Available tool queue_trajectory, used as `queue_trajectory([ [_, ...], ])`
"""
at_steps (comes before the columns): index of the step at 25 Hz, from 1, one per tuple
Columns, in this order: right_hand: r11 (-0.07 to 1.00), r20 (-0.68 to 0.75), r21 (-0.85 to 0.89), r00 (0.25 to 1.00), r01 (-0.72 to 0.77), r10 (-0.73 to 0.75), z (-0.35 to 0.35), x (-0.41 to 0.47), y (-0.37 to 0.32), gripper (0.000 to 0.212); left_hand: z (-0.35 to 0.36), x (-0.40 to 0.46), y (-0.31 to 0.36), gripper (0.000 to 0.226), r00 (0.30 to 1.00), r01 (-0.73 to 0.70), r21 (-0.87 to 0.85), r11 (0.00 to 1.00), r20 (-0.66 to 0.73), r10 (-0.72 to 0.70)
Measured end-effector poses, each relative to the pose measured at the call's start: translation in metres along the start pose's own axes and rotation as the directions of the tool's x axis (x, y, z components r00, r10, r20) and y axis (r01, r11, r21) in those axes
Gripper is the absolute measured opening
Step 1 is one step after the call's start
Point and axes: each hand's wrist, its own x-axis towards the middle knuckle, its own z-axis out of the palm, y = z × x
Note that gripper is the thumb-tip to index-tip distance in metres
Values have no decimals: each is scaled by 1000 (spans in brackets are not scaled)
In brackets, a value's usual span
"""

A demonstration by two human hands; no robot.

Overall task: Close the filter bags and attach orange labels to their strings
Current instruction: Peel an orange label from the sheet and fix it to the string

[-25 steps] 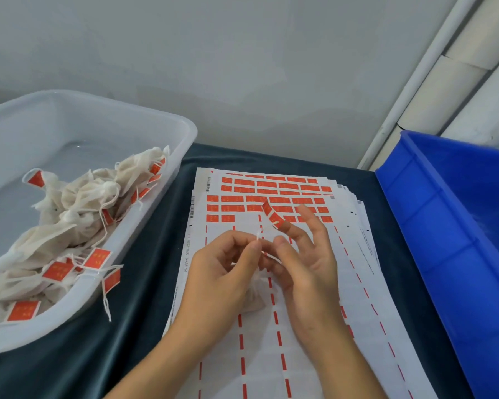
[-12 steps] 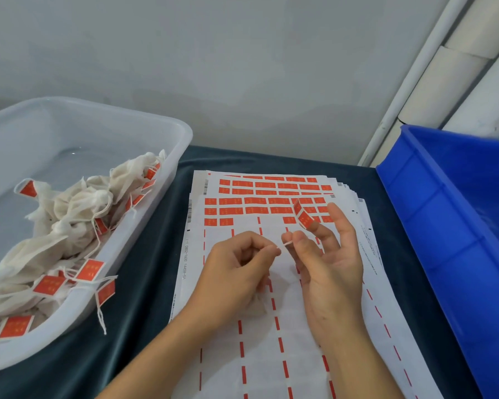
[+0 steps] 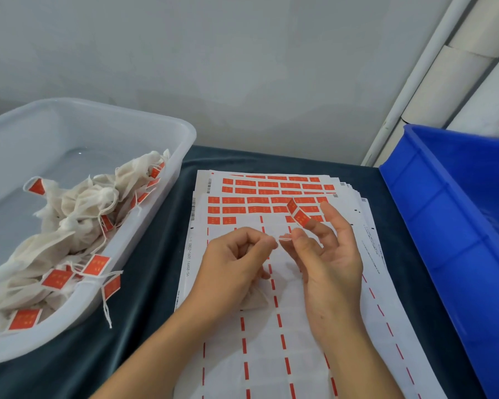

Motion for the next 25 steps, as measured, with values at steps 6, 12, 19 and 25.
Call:
queue_trajectory([
  [6, 998, -33, -5, 998, -56, 56, -2, 0, -3, 31, -3, 3, 1, 18, 995, 73, -148, 986, -50, -81],
  [12, 994, 98, -83, 992, -77, 85, 4, -8, -4, 13, -1, -2, 0, 18, 997, -9, -148, 989, -75, -2],
  [19, 993, 80, -72, 992, -91, 96, 7, -10, -1, 12, 4, -5, -5, 12, 990, -128, -60, 990, -60, 124],
  [25, 995, 62, -70, 995, -71, 75, 9, -11, 0, 6, 5, -6, -8, 12, 986, -162, -65, 985, -45, 159],
])
